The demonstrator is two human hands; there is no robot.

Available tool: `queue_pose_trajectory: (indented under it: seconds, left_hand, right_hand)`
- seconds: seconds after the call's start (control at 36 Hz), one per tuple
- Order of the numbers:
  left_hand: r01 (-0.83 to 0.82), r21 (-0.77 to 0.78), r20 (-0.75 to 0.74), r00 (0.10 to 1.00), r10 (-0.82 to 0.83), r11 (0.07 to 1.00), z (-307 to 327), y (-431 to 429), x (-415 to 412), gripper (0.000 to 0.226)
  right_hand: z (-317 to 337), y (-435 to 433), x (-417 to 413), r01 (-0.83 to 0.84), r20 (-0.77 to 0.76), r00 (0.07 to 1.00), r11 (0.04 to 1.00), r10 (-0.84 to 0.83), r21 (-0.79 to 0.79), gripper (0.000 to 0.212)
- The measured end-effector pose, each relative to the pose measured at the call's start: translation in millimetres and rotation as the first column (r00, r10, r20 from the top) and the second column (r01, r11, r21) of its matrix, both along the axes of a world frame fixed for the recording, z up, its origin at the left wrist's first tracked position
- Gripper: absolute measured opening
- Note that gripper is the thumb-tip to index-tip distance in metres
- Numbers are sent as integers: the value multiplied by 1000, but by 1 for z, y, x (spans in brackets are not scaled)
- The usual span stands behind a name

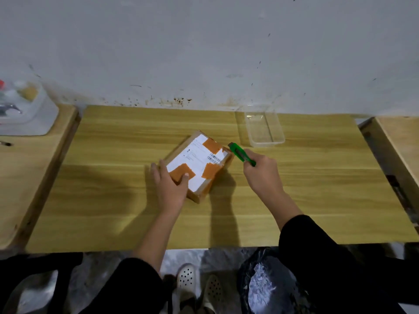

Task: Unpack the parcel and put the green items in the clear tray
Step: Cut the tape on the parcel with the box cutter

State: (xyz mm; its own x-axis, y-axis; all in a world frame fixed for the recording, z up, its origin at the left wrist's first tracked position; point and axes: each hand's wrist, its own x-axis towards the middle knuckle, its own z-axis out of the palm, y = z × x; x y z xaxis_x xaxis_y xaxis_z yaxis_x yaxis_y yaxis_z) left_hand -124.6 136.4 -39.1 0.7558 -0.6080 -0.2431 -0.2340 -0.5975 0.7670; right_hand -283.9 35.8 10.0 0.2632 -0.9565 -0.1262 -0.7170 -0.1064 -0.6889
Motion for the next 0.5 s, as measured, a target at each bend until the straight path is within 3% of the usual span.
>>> queue_pose_trajectory:
  seconds: [0.11,0.25,0.33,0.5]
  left_hand:
    - [212,68,-9,977,-212,975,2,-1,27,79]
    - [111,21,29,993,-112,994,-2,10,-9,64]
    - [180,-2,69,981,-180,984,-11,19,-29,52]
    - [375,-3,-68,925,-375,927,-17,1,-14,89]
  right_hand:
    - [-4,3,3,38,43,998,999,-39,33,40]
    - [-10,3,4,84,61,994,994,-88,66,42]
    - [-11,2,0,92,38,995,994,-94,60,44]
    - [-8,2,-7,70,-11,998,997,-70,35,42]
